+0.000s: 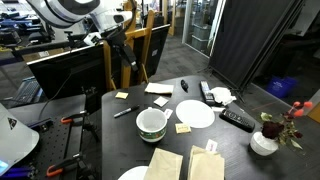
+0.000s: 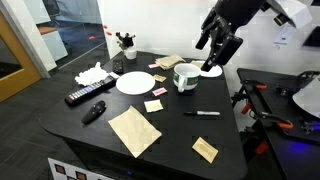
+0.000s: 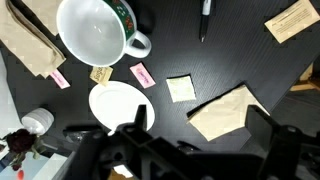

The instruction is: Move the mug to the right, put the marker in it, then take it out

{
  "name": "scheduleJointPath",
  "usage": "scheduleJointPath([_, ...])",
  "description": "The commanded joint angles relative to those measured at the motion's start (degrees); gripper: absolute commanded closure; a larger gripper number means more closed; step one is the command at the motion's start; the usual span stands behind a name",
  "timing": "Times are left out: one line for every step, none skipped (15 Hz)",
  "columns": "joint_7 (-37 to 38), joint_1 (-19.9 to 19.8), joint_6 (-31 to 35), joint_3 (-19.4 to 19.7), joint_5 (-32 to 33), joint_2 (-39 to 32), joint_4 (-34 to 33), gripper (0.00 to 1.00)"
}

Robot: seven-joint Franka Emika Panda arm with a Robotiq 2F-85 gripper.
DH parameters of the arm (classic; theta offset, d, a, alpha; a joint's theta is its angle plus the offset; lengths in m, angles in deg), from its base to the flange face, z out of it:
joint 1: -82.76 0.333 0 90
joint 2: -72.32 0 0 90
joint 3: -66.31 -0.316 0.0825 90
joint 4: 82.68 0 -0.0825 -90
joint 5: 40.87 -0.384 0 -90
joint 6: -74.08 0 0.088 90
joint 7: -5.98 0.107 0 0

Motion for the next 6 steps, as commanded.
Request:
scheduleJointPath([-0.87, -2.19, 0.1, -2.36, -1.16, 0.64, 0.18, 0.0])
scheduleJointPath([-0.88, -2.36, 0.1, -2.55, -1.18, 0.95, 0.29, 0.0])
scheduleJointPath([-0.88, -2.47, 0.1, -2.64, -1.19, 1.09, 0.36, 0.0])
scheduleJointPath([-0.87, -2.52, 0.1, -2.67, -1.19, 1.13, 0.39, 0.0])
scheduleJointPath([-0.87, -2.55, 0.1, -2.66, -1.18, 1.13, 0.41, 0.0])
scheduleJointPath([-0.87, -2.56, 0.1, -2.66, -1.18, 1.13, 0.41, 0.0])
